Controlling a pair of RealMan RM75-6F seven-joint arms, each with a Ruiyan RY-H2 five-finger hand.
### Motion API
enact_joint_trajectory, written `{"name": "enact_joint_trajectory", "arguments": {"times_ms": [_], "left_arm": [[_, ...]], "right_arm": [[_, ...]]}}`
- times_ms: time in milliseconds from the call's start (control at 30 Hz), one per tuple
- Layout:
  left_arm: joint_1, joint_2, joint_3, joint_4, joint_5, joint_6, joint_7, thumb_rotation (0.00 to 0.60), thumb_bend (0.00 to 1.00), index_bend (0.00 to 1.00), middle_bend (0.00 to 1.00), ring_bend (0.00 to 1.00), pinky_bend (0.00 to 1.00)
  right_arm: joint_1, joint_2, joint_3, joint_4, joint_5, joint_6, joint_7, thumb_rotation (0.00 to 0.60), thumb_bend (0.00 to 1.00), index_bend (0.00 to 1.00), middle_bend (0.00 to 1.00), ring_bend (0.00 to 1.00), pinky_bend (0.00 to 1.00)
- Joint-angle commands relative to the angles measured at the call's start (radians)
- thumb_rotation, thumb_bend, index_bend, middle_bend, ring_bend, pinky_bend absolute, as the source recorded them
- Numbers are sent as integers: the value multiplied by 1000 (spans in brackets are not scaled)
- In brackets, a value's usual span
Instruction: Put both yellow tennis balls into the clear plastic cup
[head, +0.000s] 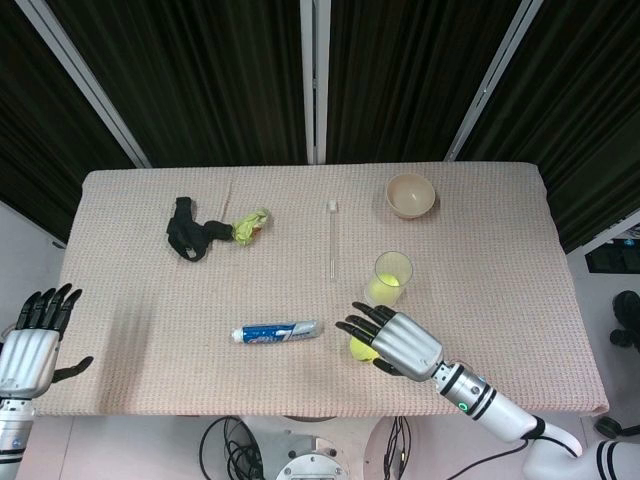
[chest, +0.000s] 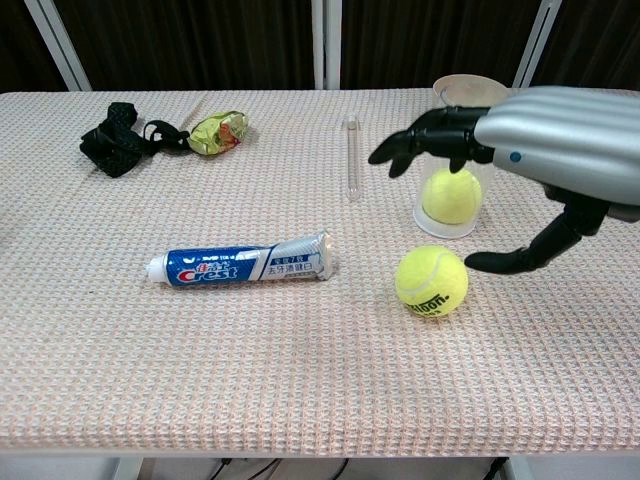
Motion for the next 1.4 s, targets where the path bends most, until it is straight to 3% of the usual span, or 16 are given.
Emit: {"name": "enact_joint_trajectory", "arguments": {"times_ms": [33, 367, 633, 767, 867, 1067, 1200, 1400], "left_arm": [[1, -2, 1, 7, -4, -4, -8, 600, 66, 45, 0, 0, 0], [2, -3, 2, 17, -15, -16, -25, 600, 67, 49, 0, 0, 0], [6, -5, 2, 25, -16, -15, -36, 600, 67, 49, 0, 0, 0], [7, -8, 2, 30, -18, -13, -39, 600, 67, 49, 0, 0, 0], [9, -8, 1, 34, -21, -13, -44, 600, 67, 49, 0, 0, 0], [9, -13, 0, 46, -25, -16, -54, 600, 67, 49, 0, 0, 0], [11, -14, -1, 51, -23, -13, -64, 600, 67, 49, 0, 0, 0], [14, -7, -1, 45, -19, -5, -69, 600, 67, 49, 0, 0, 0]], "right_arm": [[-8, -26, -12, 32, 46, -24, -27, 600, 204, 133, 191, 78, 295], [-1, -83, -21, 99, 119, -91, -42, 600, 207, 134, 194, 78, 295], [5, -132, -28, 154, 137, -114, -30, 600, 220, 215, 224, 85, 338], [6, -158, -25, 176, 133, -103, -40, 600, 265, 319, 262, 184, 433], [2, -170, -24, 188, 142, -98, -62, 600, 301, 443, 367, 314, 548], [-6, -188, -20, 208, 166, -90, -107, 600, 308, 665, 535, 477, 674], [-12, -188, -9, 202, 131, -34, -81, 600, 312, 754, 606, 527, 711], [-18, -123, 36, 116, 21, 118, -37, 600, 315, 771, 611, 530, 714]]}}
